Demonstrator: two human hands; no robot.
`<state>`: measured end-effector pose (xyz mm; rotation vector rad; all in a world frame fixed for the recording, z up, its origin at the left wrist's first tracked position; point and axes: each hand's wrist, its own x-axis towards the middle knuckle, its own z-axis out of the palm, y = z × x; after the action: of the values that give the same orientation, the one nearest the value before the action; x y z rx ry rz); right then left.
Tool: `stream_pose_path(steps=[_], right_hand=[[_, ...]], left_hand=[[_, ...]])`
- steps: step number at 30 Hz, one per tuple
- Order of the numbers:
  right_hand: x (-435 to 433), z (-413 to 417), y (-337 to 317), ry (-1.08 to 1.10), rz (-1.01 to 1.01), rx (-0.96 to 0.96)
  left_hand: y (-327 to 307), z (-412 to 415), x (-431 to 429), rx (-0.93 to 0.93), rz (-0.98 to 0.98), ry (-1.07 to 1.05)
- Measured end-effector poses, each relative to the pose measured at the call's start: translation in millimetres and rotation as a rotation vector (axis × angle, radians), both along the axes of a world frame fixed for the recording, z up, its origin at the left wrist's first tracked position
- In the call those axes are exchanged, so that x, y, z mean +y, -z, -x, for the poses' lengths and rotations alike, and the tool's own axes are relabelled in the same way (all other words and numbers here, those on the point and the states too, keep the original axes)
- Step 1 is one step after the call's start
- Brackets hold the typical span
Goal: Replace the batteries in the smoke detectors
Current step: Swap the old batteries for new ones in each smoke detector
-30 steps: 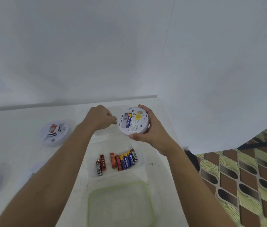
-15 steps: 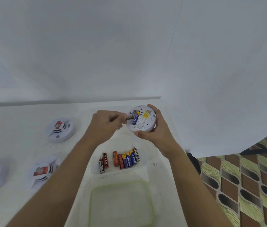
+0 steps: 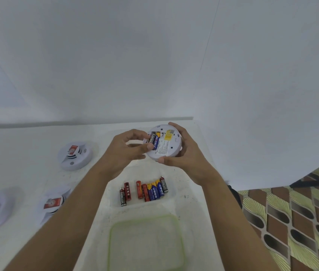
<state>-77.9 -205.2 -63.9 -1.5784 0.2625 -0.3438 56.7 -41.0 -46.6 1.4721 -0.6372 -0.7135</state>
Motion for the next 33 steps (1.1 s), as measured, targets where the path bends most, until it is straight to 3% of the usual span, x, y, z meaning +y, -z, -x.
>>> stream_pose_path(steps=[4,16,22,27,33], right_hand=[[4,-3,-1,-0.036,-0.027,0.001],[38,-8,5,-0.039,-0.050,0.018],[73,-18,6,0.003,-0.036,-0.007],[105,-27,9,0.036,-0.058,-0.053],[142,-35,20,0.013,-0.075,-0.102]], left_hand=[[-1,5,4,0.235,0.129,0.030],[2,2,25,0.220,0.044,-0.064],[4,-5,52,0.045,0.001,-0.053],[4,-8,81,-0.461,-0.115,-0.138],[4,1,125,-0.633,-0.027,-0.306]])
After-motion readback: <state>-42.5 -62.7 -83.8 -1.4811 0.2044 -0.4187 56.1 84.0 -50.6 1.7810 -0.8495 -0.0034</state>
